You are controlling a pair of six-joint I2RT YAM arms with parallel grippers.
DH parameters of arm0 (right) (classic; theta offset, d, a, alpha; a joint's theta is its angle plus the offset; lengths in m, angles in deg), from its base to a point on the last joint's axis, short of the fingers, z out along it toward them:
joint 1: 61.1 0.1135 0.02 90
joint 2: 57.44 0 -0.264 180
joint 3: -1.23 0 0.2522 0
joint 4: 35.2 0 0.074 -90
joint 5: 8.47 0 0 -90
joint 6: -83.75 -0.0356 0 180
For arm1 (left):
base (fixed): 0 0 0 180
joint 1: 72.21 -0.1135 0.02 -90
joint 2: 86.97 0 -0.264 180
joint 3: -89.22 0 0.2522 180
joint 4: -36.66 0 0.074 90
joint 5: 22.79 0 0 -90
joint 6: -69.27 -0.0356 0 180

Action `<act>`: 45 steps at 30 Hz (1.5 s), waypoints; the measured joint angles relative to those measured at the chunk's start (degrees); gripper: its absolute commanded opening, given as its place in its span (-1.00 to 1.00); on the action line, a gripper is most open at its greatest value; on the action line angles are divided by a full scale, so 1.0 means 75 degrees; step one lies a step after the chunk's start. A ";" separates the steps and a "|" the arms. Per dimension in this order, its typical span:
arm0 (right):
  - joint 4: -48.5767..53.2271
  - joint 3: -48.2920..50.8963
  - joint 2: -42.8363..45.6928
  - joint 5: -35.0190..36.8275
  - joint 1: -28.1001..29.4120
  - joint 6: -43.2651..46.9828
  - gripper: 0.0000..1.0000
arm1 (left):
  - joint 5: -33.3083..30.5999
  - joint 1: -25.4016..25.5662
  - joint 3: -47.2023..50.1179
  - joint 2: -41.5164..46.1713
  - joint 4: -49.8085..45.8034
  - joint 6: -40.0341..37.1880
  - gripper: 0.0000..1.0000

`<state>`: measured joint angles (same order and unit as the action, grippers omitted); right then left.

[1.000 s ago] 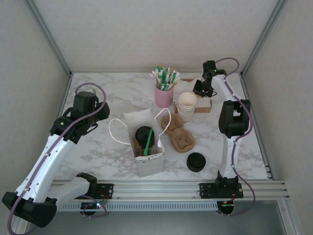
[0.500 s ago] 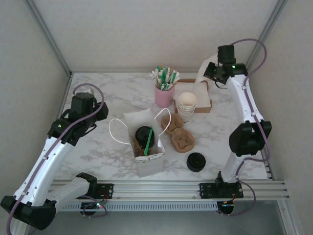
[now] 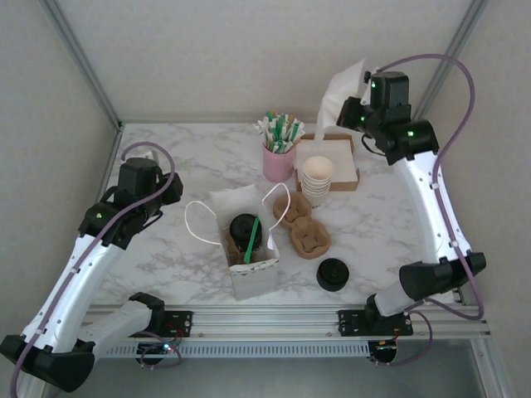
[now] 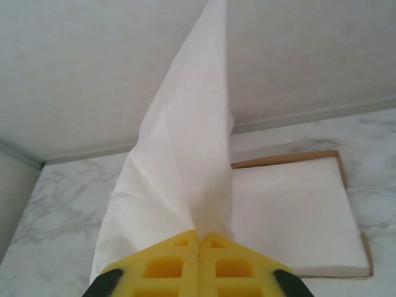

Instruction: Pack the takeout coffee

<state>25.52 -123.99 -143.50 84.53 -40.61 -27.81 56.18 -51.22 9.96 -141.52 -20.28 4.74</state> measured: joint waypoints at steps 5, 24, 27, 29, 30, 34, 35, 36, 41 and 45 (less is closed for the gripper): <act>0.0143 -0.0411 0.0568 0.0015 0.1119 0.0335 -1.00 | 0.0000 0.0000 0.0000 0.0052 0.0000 0.0006 -0.17; 0.1784 -0.0321 0.0676 0.2704 0.5654 0.1259 -1.00 | 0.0003 0.0000 0.0000 0.0119 -0.0006 0.0175 -0.13; 0.2034 -0.0163 0.0504 0.3095 0.5945 0.1332 -1.00 | 0.0003 0.0000 0.0000 0.0119 -0.0020 0.0175 -0.12; 0.2241 -0.0111 0.0382 0.3255 0.6123 0.1370 -1.00 | 0.0000 0.0000 0.0000 0.0119 -0.0023 0.0175 -0.11; 0.2337 -0.0105 0.0318 0.3290 0.6196 0.1370 -1.00 | 0.0000 0.0000 0.0000 0.0119 -0.0023 0.0175 -0.11; 0.2637 -0.0105 0.0052 0.3223 0.6394 0.1396 -1.00 | 0.0000 0.0000 0.0000 0.0119 -0.0023 0.0175 -0.10; 0.2704 -0.0105 -0.0012 0.3159 0.6449 0.1399 -1.00 | 0.0000 0.0000 0.0000 0.0119 -0.0023 0.0175 -0.11; 0.2748 -0.0090 -0.0076 0.3060 0.6508 0.1399 -1.00 | 0.0000 0.0000 0.0000 0.0119 -0.0023 0.0175 -0.10; 0.3005 -0.0087 -0.0379 0.2556 0.6677 0.1387 -1.00 | -0.0003 0.0000 0.0000 0.0119 -0.0020 0.0172 -0.09; 0.3182 -0.0087 -0.0662 0.2020 0.6688 0.1309 -1.00 | -0.0003 0.0000 0.0000 0.0119 -0.0020 0.0172 -0.09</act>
<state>49.39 -124.65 -148.46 99.68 9.56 -18.00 56.16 -51.22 9.96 -140.62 -20.43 6.03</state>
